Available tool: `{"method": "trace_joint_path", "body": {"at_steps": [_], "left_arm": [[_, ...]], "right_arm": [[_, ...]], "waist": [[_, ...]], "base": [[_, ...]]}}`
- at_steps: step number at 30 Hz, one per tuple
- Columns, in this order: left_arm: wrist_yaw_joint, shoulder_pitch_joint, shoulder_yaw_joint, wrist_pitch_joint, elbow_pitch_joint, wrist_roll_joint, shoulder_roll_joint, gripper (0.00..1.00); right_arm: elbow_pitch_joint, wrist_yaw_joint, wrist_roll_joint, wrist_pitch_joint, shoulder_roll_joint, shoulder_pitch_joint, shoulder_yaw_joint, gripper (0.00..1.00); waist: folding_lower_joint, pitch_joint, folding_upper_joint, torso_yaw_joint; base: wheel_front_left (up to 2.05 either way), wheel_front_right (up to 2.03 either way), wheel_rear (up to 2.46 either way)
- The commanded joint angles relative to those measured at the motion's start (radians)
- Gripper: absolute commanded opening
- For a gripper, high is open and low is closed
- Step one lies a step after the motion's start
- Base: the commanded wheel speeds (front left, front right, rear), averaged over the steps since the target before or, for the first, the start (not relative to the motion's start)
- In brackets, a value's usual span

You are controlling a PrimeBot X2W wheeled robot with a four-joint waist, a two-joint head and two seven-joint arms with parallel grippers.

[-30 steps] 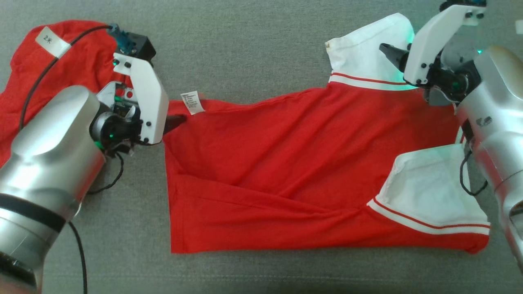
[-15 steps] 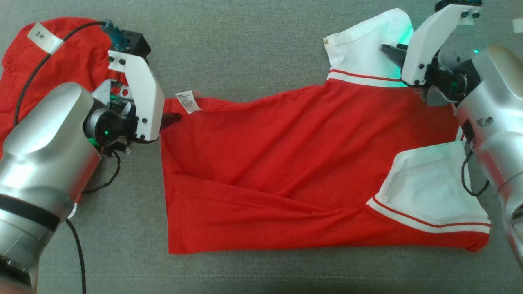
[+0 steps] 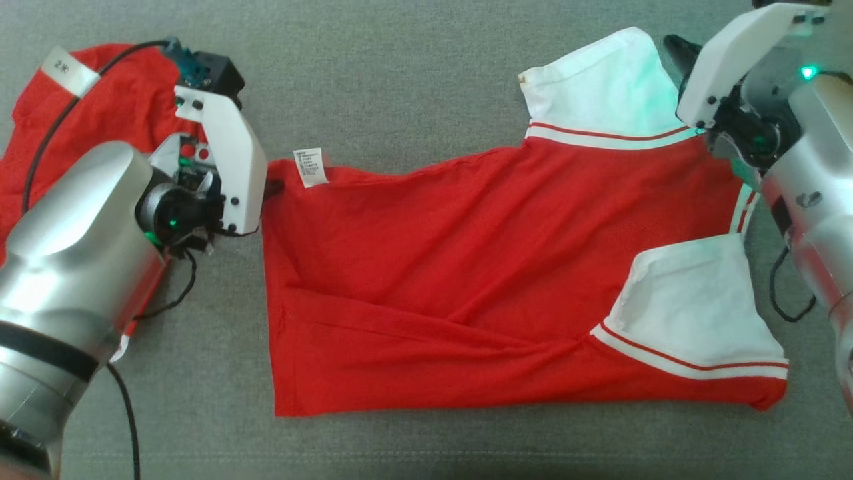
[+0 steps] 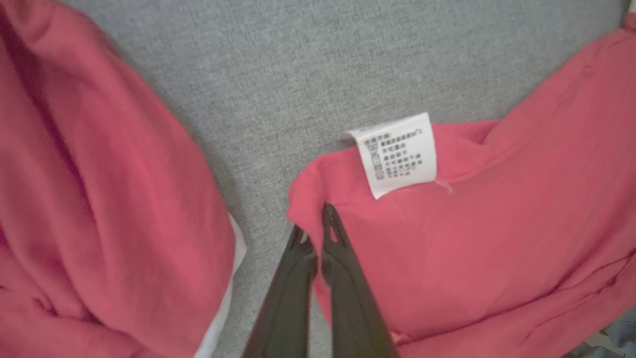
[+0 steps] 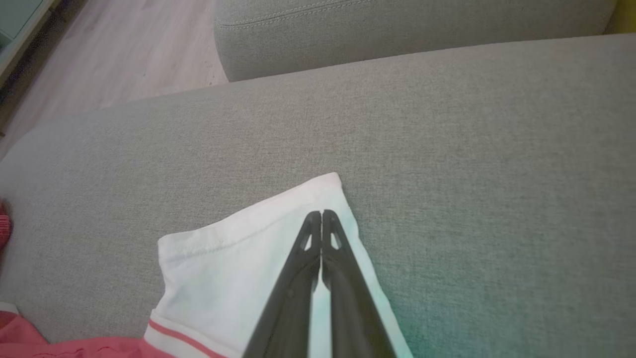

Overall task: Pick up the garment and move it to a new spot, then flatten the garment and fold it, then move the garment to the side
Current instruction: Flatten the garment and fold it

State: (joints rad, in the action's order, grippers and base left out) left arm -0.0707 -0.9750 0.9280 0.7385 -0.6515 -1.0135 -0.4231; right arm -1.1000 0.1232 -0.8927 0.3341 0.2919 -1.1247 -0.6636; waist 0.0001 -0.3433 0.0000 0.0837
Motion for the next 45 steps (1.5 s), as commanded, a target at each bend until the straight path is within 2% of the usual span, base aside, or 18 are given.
{"method": "trace_joint_path", "body": {"at_steps": [1, 4, 5, 7, 13, 24, 25, 26, 28, 29, 34, 42, 43, 44, 45], "left_arm": [[-0.006, -0.034, -0.039, -0.003, 0.012, 0.003, -0.048, 0.00], [-0.008, -0.036, -0.038, -0.001, 0.014, 0.000, -0.045, 0.00], [-0.009, -0.037, -0.038, 0.000, 0.016, -0.001, -0.043, 0.00], [-0.010, -0.042, -0.036, 0.002, 0.021, -0.001, -0.038, 0.00], [-0.014, -0.052, -0.031, 0.004, 0.033, -0.003, -0.021, 0.00], [-0.023, -0.064, -0.022, 0.004, 0.040, -0.006, -0.007, 0.00], [-0.024, -0.064, -0.022, 0.003, 0.039, -0.007, -0.006, 0.00], [-0.025, -0.064, -0.021, 0.002, 0.039, -0.007, -0.006, 0.00], [-0.027, -0.064, -0.020, -0.001, 0.038, -0.007, -0.006, 0.00], [-0.028, -0.065, -0.020, -0.003, 0.038, -0.007, -0.006, 0.00], [-0.030, -0.069, -0.020, -0.007, 0.036, -0.009, -0.009, 0.00], [-0.033, -0.072, -0.019, -0.003, 0.035, -0.015, -0.014, 0.00], [-0.033, -0.075, -0.020, -0.003, 0.037, -0.014, -0.013, 0.00], [-0.032, -0.078, -0.020, -0.003, 0.040, -0.014, -0.013, 0.00], [-0.032, -0.082, -0.020, -0.003, 0.042, -0.014, -0.012, 0.00]], "right_arm": [[0.015, 0.008, -0.014, -0.010, -0.007, -0.034, -0.011, 0.00], [-0.002, 0.008, -0.021, -0.037, -0.004, -0.045, -0.016, 0.00], [-0.013, 0.008, -0.023, -0.053, -0.003, -0.052, -0.014, 0.12], [-0.045, 0.008, -0.019, -0.073, -0.002, -0.069, -0.013, 1.00], [-0.132, 0.008, -0.013, -0.055, -0.018, -0.112, -0.019, 1.00], [-0.184, 0.008, -0.012, 0.081, -0.028, -0.129, -0.024, 1.00], [-0.185, 0.008, -0.012, 0.084, -0.028, -0.128, -0.023, 0.94], [-0.185, 0.008, -0.010, 0.081, -0.029, -0.129, -0.026, 0.59], [-0.180, 0.008, -0.009, 0.061, -0.031, -0.130, -0.029, 0.07], [-0.173, 0.008, -0.009, 0.047, -0.031, -0.130, -0.031, 0.00], [-0.149, 0.008, -0.008, -0.034, -0.019, -0.129, -0.038, 0.00], [-0.154, 0.008, -0.023, -0.061, -0.004, -0.136, -0.042, 0.00], [-0.155, 0.008, -0.023, -0.077, -0.002, -0.142, -0.040, 0.27], [-0.158, 0.008, -0.024, -0.088, -0.002, -0.145, -0.037, 1.00], [-0.161, 0.008, -0.027, -0.089, -0.004, -0.147, -0.035, 1.00]], "waist": [[-0.0001, 0.003, 0.0000, 0.000], [-0.0001, 0.000, 0.0000, 0.005], [-0.0001, -0.003, 0.0000, 0.008], [-0.0001, -0.010, 0.0000, 0.015], [-0.0001, -0.030, 0.0000, 0.038], [-0.0001, -0.046, 0.0000, 0.062], [-0.0001, -0.045, 0.0000, 0.063], [-0.0001, -0.044, 0.0000, 0.063], [-0.0001, -0.042, 0.0000, 0.063], [-0.0001, -0.042, 0.0000, 0.063], [-0.0001, -0.043, 0.0000, 0.060], [-0.0001, -0.048, 0.0000, 0.054], [-0.0001, -0.053, 0.0000, 0.056], [-0.0001, -0.057, 0.0000, 0.058], [-0.0001, -0.062, 0.0000, 0.060]], "base": [[0.00, 0.00, 0.00], [0.00, 0.00, 0.00], [0.00, 0.00, 0.00], [0.00, 0.00, 0.00], [0.00, 0.00, 0.00], [0.00, 0.00, 0.00], [0.00, 0.00, 0.00], [0.00, 0.00, 0.00], [0.00, 0.00, 0.00], [0.00, 0.00, 0.00], [0.00, 0.00, 0.00], [0.00, 0.00, 0.00], [0.00, 0.00, 0.00], [0.00, 0.00, 0.00], [0.00, 0.00, 0.00]]}}
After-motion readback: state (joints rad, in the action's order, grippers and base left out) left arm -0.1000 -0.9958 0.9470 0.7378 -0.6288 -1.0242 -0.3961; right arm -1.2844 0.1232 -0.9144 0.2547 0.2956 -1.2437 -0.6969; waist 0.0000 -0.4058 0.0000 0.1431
